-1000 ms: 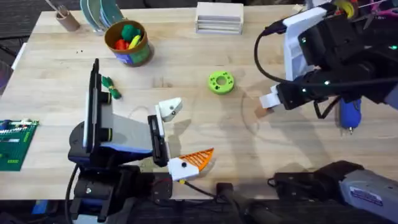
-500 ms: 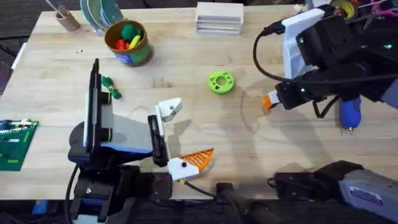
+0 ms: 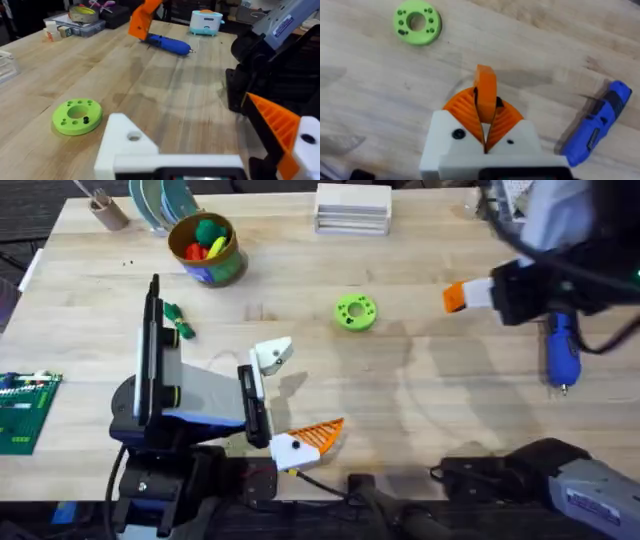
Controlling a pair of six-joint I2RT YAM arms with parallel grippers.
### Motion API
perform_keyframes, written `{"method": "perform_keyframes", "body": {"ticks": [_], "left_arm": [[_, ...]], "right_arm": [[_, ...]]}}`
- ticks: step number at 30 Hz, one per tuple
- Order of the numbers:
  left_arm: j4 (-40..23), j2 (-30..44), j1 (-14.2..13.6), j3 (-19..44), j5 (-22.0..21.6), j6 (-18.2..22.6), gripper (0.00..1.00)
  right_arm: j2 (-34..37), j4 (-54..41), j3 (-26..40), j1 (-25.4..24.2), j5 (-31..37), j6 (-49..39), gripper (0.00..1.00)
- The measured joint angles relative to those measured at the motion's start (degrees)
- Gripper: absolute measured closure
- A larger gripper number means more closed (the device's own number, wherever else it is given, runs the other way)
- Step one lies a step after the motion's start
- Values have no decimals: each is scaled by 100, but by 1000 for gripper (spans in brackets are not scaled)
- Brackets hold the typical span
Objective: Pick up the gripper from the table and insert it into the empty holder that is missing its gripper. Then pick up a screw, insert it into the mounting hole, and use the screwdriver to tighten it. Finally, clean up the table by picking up the vegetable and placing it into the bucket.
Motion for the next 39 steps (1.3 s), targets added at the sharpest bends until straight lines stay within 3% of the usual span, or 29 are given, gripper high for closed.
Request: {"method": "perform_keyframes", "body": {"ticks": [5, 8, 11, 14, 20, 29, 39], "left_arm": [[0, 0, 0, 0, 0, 0, 7], [0, 0, 0, 0, 0, 0, 8], [0, 0, 0, 0, 0, 0, 8], [0, 2, 0, 0, 0, 0, 8], [0, 2, 0, 0, 0, 0, 8], [0, 0, 0, 0, 0, 28, 8], [37, 1, 0, 0, -164, 45, 8]], "right_arm": [[-581, -599, 73, 0, -90, 58, 983], [-1088, -479, -80, 0, -415, 187, 984], [-1752, 172, -697, 0, -934, 459, 984], [-2326, 1396, -1610, 0, -1743, 1037, 984], [-2625, 3556, -2722, 0, -3007, 3025, 984], [-1773, 4169, -3004, 442, -4231, 4608, 985], [244, 6422, -3014, 1102, -5609, 5219, 985]]}}
